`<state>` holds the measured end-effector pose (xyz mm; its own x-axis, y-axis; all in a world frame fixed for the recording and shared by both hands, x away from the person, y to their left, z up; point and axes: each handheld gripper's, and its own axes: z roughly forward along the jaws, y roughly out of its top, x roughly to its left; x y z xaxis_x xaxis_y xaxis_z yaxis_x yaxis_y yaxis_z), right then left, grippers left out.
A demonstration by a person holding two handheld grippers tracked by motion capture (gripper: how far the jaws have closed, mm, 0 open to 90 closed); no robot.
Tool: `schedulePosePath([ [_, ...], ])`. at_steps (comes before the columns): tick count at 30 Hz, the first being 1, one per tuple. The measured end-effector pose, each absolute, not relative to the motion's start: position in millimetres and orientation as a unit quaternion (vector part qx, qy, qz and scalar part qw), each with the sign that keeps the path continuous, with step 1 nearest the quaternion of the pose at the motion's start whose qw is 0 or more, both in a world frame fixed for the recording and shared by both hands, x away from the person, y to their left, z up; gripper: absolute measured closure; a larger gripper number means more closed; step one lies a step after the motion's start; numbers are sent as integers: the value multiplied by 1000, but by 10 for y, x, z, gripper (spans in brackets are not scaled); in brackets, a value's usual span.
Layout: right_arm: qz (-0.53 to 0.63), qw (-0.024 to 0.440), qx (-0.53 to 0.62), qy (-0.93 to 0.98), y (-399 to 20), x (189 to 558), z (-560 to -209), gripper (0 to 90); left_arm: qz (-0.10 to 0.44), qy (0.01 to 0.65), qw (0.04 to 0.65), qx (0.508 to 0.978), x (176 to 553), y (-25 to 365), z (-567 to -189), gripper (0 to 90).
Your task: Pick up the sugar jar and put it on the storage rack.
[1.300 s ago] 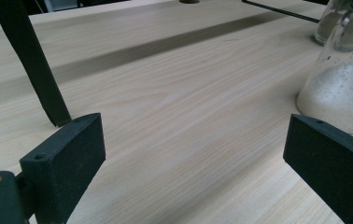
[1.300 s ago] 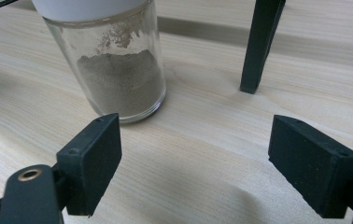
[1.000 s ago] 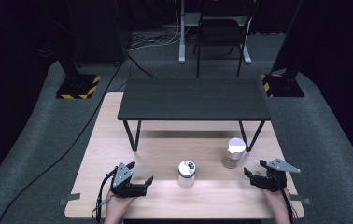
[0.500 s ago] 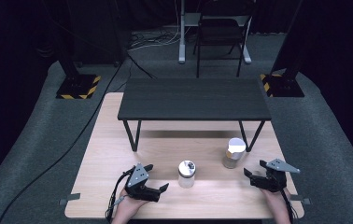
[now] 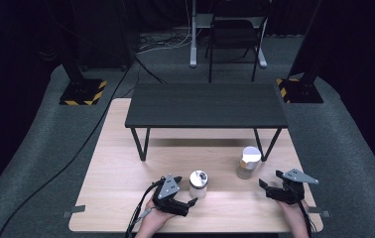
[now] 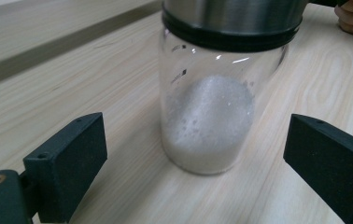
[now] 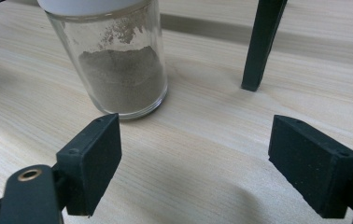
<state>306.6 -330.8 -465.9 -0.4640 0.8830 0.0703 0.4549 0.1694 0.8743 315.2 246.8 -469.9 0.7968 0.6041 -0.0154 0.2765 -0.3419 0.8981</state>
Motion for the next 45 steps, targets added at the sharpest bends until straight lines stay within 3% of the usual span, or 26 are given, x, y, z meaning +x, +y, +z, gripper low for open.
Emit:
schedulePosePath([
  [13,451,236,460,728,-3308,3068,-4656,163,165,281,495,806,3243,2171,-4676,100],
  [20,452,234,460,728,-3314,3072,-4656,163,165,286,510,794,3265,2163,-4719,297],
  [37,452,234,460,728,-3318,3073,-4657,163,169,281,514,793,3230,2230,-4625,311],
  [45,452,232,459,729,-3321,3081,-4653,164,193,273,516,789,3157,2341,-4285,311],
])
